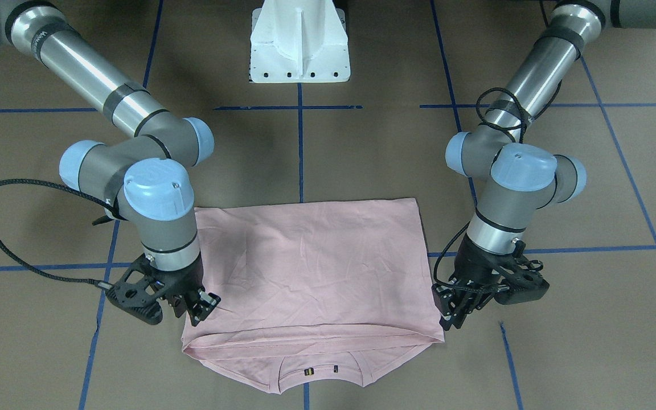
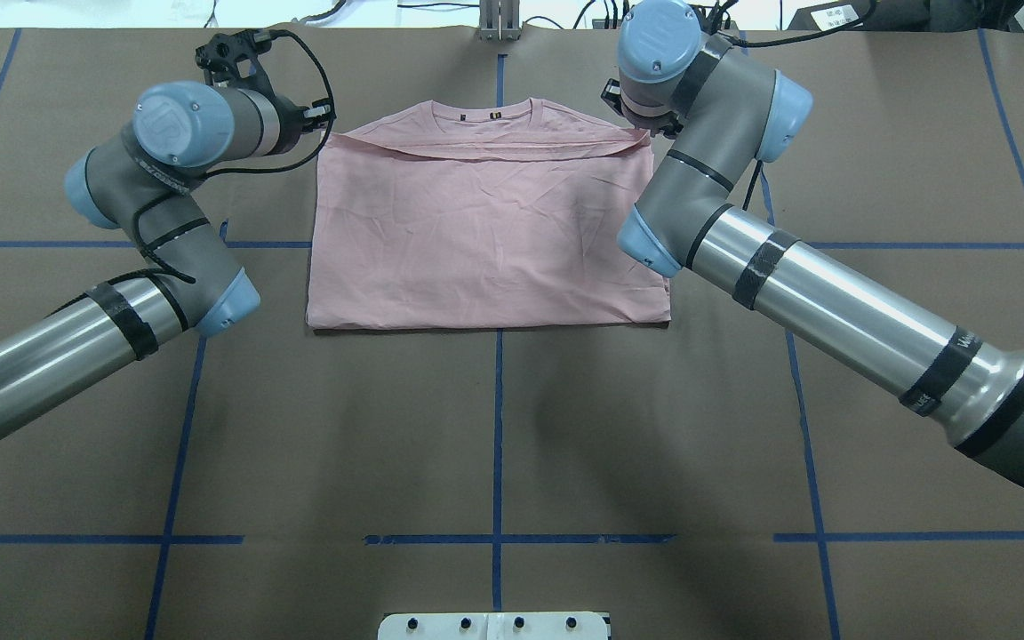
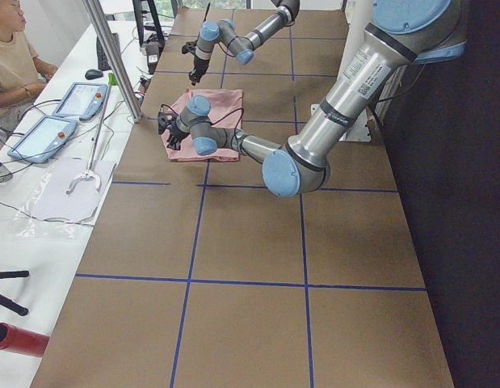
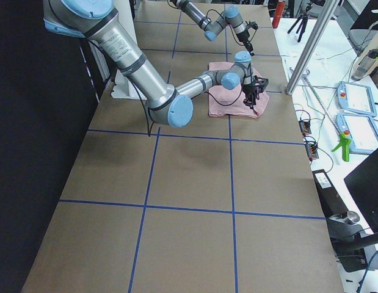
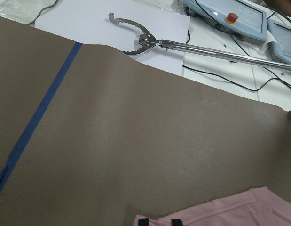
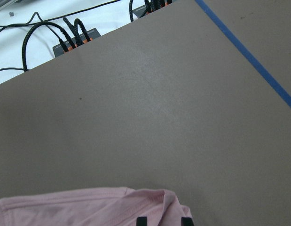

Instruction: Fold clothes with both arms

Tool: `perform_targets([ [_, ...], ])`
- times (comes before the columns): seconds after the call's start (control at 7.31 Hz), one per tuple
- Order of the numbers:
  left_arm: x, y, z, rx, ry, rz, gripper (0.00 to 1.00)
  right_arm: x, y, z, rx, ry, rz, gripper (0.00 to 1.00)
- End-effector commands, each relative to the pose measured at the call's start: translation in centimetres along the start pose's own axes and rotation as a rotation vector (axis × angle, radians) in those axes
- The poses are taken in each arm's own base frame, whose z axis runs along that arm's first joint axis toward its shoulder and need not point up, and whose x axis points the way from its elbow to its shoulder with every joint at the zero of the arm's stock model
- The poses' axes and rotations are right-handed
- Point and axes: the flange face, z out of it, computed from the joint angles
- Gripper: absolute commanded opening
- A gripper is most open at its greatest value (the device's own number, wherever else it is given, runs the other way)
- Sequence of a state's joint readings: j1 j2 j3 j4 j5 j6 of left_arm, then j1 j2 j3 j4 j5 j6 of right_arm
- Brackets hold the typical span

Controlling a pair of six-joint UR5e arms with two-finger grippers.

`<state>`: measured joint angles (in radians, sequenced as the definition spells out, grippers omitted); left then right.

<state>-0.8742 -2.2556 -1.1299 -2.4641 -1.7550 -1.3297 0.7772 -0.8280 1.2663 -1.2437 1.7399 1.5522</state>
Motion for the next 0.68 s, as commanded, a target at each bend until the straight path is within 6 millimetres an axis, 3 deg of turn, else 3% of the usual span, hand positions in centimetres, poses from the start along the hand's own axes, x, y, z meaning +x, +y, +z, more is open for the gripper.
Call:
perform_targets([
  [0.0, 0.0, -0.3, -0.5, -0.022, 0.014, -0.003, 0.33, 7.7, 9.8, -3.1, -0.11, -0.055, 0.056, 0.48],
  [0.14, -0.1, -0.2, -0.4, -0.024, 0.012, -0.004, 0.33, 9.5, 11.6, -4.0, -0.132, -0.057, 0.093, 0.51],
  [0.27, 0.1, -0.2, -0.5, -0.023, 0.017, -0.004, 0.33, 10.6, 13.0, -3.5, -0.14, -0.042, 0.1, 0.53],
  [0.55, 0.2, -0.2, -0.5, -0.023, 0.018, -0.004, 0.33, 11.9, 13.3, -2.6, -0.139, -0.018, 0.098, 0.54],
])
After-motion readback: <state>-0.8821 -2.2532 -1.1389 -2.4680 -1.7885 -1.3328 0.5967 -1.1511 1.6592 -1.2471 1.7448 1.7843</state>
